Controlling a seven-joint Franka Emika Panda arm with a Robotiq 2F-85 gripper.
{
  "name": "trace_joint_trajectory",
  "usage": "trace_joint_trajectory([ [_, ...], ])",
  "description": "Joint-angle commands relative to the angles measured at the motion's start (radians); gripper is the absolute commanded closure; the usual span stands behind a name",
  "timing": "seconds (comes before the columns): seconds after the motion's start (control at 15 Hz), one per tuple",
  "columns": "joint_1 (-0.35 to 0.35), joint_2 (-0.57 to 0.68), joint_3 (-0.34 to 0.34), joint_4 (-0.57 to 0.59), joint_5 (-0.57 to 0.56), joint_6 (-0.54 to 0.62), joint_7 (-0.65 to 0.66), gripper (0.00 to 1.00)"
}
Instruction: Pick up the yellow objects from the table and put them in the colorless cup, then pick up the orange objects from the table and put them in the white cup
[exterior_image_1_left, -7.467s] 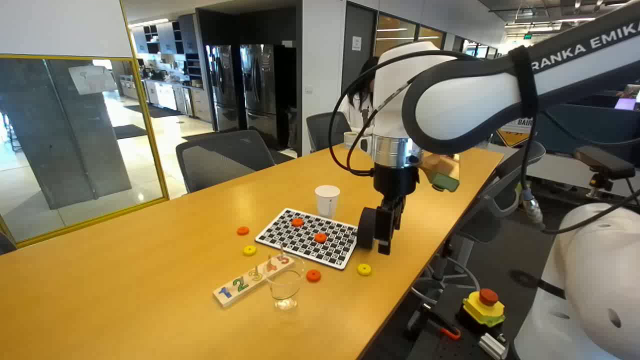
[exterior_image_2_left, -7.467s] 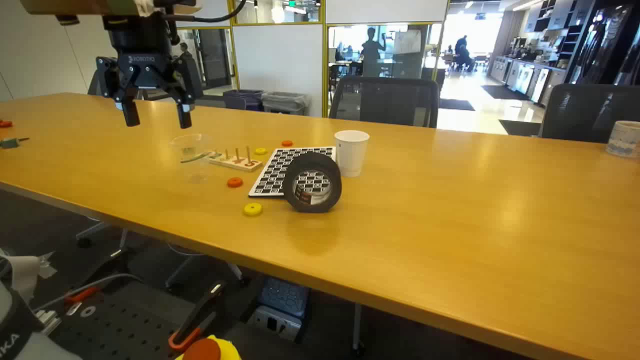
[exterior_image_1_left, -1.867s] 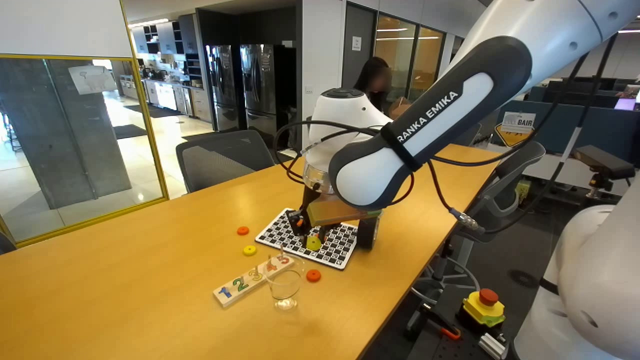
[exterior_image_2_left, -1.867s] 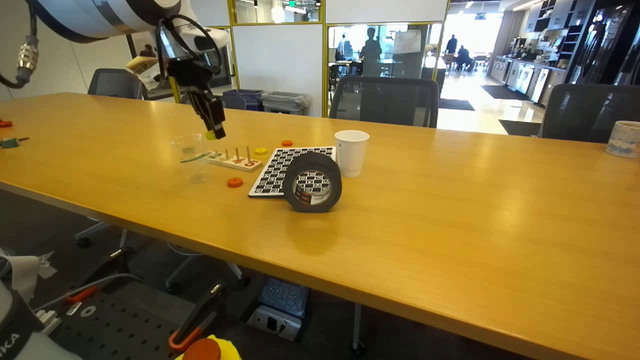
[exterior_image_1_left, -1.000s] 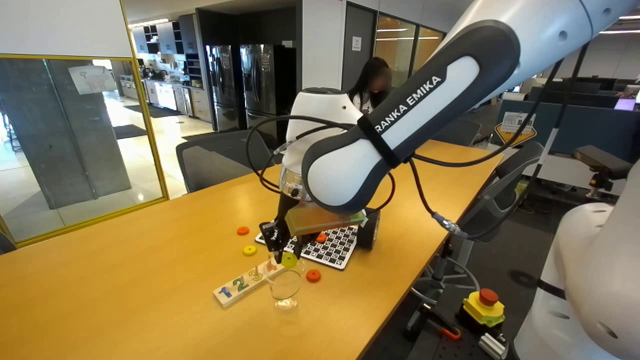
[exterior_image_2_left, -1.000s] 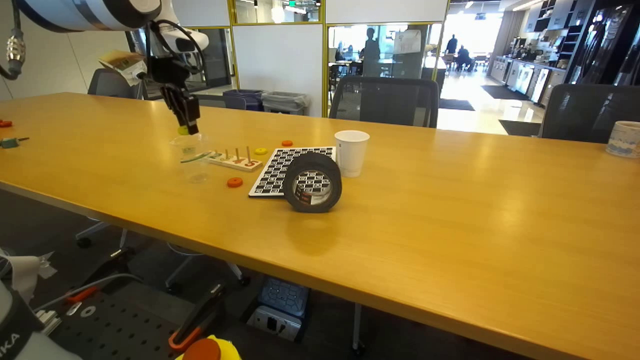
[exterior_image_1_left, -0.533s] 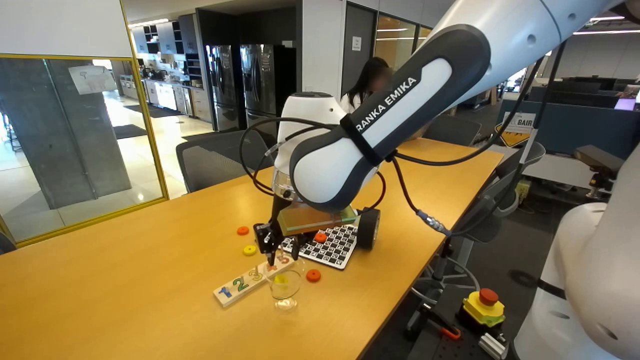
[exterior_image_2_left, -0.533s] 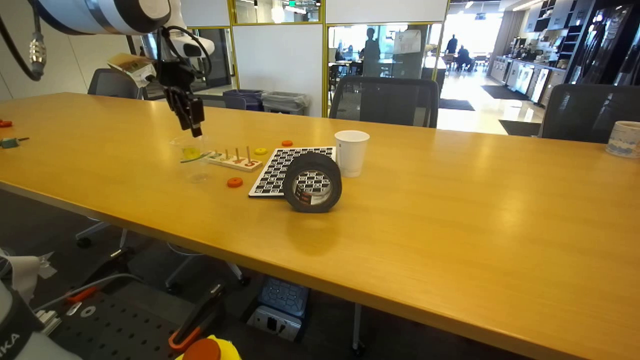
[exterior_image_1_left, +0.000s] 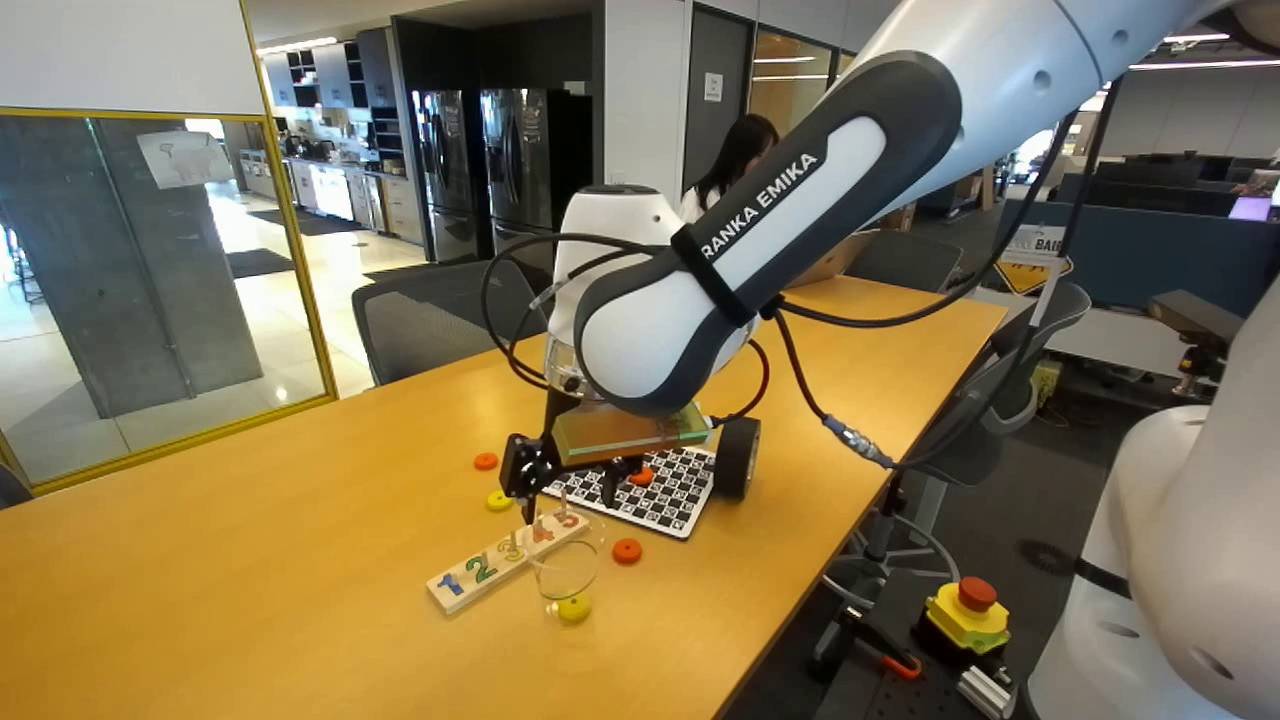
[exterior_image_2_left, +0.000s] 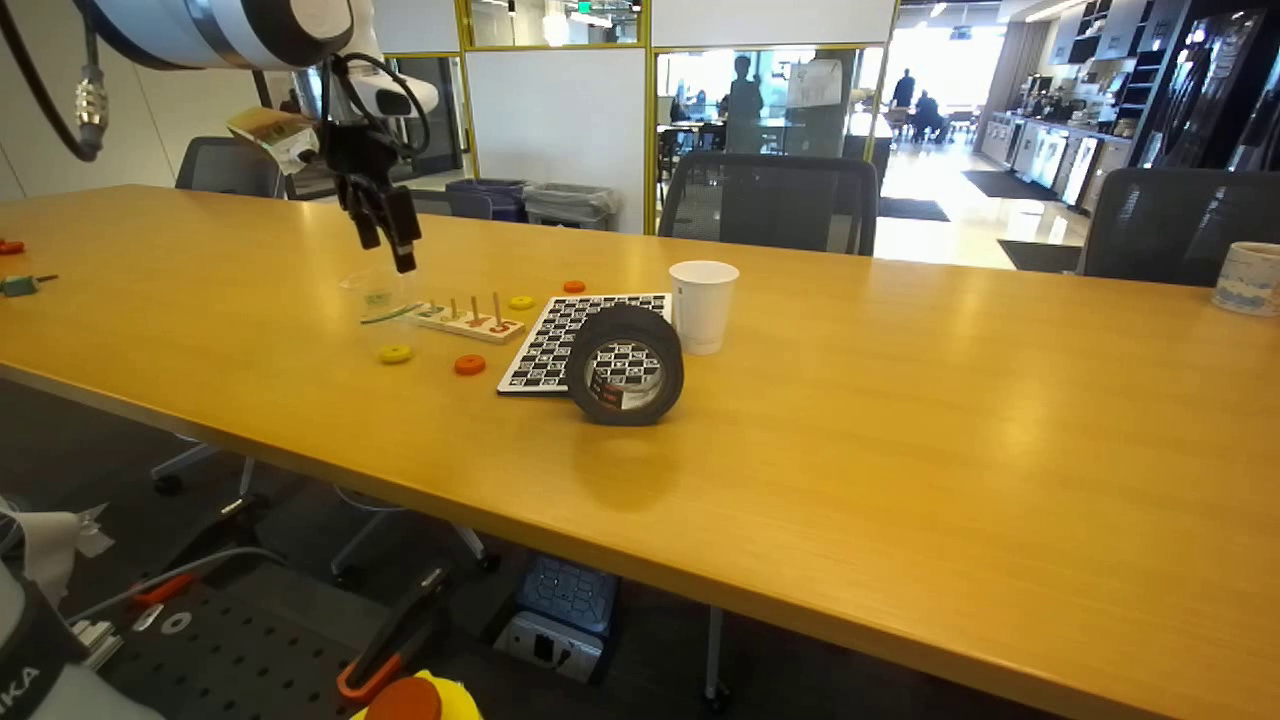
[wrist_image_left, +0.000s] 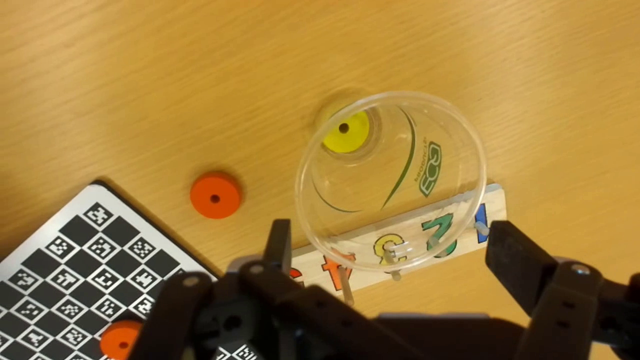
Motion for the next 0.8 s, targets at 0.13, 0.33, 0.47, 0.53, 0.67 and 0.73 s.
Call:
trace_joint_trajectory([
  [0.13,-0.026,-0.072,-0.011,-0.051,-0.009,-0.001,0.172,0.00],
  [0.33,-0.052,-0.093,-0.016,-0.074,-0.010,0.003,0.307,0.00],
  [0.47,-0.070,-0.105,-0.020,-0.089,-0.010,0.005,0.394,0.00],
  [0.53,-0.082,-0.110,-0.020,-0.095,-0.019,0.007,0.443,0.00],
  [0.67,-0.107,-0.107,-0.020,-0.101,-0.041,0.007,0.542,0.00],
  [0.73,-0.121,-0.095,-0.019,-0.098,-0.057,0.010,0.597,0.00],
])
